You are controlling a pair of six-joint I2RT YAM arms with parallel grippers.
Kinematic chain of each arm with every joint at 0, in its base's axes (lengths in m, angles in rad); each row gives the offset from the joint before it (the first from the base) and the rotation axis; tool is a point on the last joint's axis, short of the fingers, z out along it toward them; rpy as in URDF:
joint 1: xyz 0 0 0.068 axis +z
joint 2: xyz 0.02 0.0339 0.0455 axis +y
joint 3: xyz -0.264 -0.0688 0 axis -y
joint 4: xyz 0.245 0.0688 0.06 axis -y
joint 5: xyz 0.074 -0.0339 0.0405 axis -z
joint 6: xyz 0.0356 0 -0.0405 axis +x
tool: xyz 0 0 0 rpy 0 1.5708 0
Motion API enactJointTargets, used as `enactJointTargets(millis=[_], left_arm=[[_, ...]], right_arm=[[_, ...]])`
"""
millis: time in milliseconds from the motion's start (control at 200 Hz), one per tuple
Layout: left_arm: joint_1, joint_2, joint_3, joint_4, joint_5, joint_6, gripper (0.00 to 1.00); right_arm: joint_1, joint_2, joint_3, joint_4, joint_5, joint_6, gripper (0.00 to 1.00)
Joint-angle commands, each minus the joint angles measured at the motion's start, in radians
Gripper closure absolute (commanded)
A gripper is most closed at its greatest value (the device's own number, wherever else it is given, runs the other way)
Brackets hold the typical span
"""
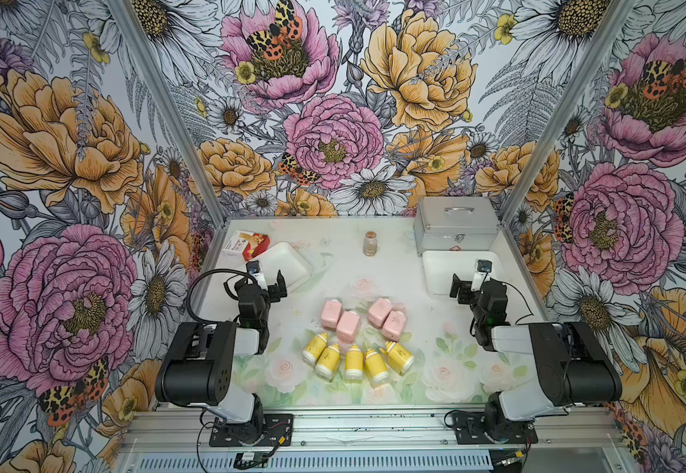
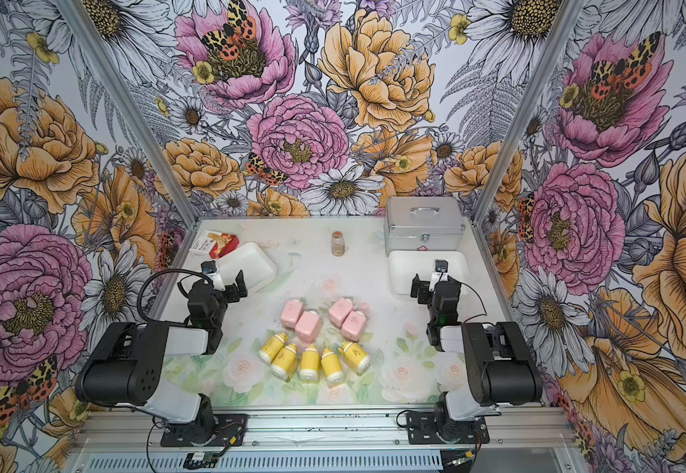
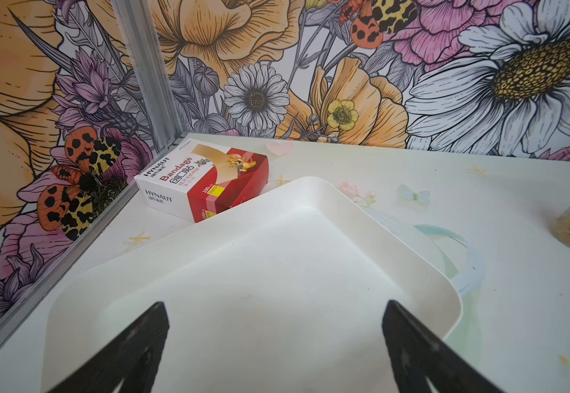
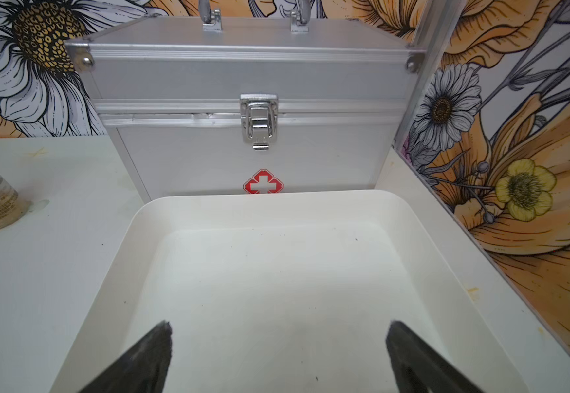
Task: Place the pencil sharpeners by color into the storage box
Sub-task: Move the storage box to the center of the board.
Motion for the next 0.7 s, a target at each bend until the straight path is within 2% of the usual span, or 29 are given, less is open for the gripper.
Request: enactJointTargets(millis=[0, 696], left_arm=[[0.008, 0.008, 0.019, 0.012, 0.02, 0.014, 0.02], [0.014, 0.009, 0.021, 0.006, 0.03, 0.011, 0.01]], right_arm=[[-0.005, 0.013, 0.022, 0.032, 0.011, -0.008, 0.0], [-0.005, 0.013, 0.023, 0.033, 0.011, -0.008, 0.0]])
